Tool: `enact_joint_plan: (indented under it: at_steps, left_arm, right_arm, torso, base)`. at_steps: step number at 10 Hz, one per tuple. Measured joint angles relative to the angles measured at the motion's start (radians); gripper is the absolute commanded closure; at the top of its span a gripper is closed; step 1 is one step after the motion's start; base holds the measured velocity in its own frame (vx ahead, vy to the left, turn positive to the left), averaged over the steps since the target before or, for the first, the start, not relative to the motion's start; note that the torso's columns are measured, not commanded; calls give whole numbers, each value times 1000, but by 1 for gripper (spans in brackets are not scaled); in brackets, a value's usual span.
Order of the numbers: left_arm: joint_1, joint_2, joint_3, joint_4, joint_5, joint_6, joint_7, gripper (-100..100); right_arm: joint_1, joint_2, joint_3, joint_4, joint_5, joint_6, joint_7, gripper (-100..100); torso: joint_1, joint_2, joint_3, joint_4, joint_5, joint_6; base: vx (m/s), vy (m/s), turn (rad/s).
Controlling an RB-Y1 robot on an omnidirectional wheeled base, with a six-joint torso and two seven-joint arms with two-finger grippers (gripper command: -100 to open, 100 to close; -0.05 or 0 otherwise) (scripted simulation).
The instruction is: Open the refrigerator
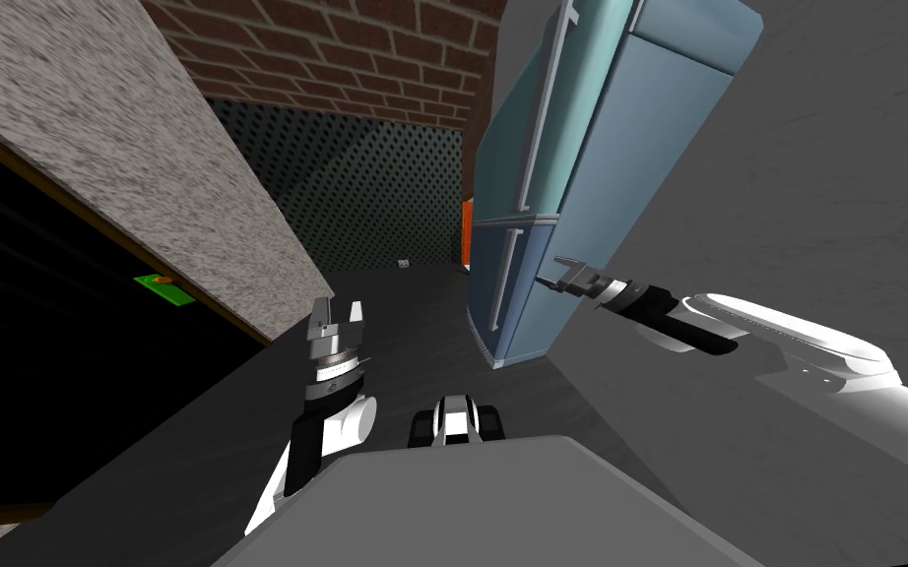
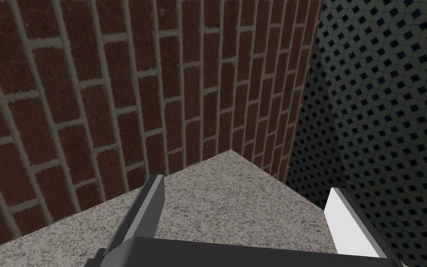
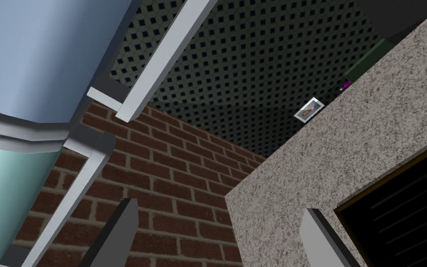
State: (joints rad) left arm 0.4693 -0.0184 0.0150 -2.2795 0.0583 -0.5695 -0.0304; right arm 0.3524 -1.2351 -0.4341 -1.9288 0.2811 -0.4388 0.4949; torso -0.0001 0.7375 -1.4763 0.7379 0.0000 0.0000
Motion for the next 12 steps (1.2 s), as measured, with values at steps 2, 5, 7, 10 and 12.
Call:
enact_joint_plan:
  at_steps: [2,5,7,10,12]
  left_arm:
    - [0,0,0,0,0,0,0,0]
    - [0,0,0,0,0,0,0,0]
    - [0,0,0,0,0,0,0,0]
    - [0,0,0,0,0,0,0,0]
    - [0,0,0,0,0,0,0,0]
  right_arm:
    - [-3,-57,-14,17,15,9,14,-100]
    - [-9,-151,-38,55,30,15,25,-100]
    - [-6,-207,-54,73,45,25,36,-100]
    - [-4,-289,-81,118,68,30,50,-100]
    - [-20,-348,-77,142,77,45,59,-100]
  torso:
    - [0,0,0,0,0,0]
    - [0,1,0,0,0,0]
    - [0,0,0,0,0,0]
    - [0,0,0,0,0,0]
    - [0,0,0,0,0,0]
  base:
    - [38,-2,14]
    - [40,-1,9]
    - [42,-3,3]
    - [46,-2,-1]
    - [49,-10,-2]
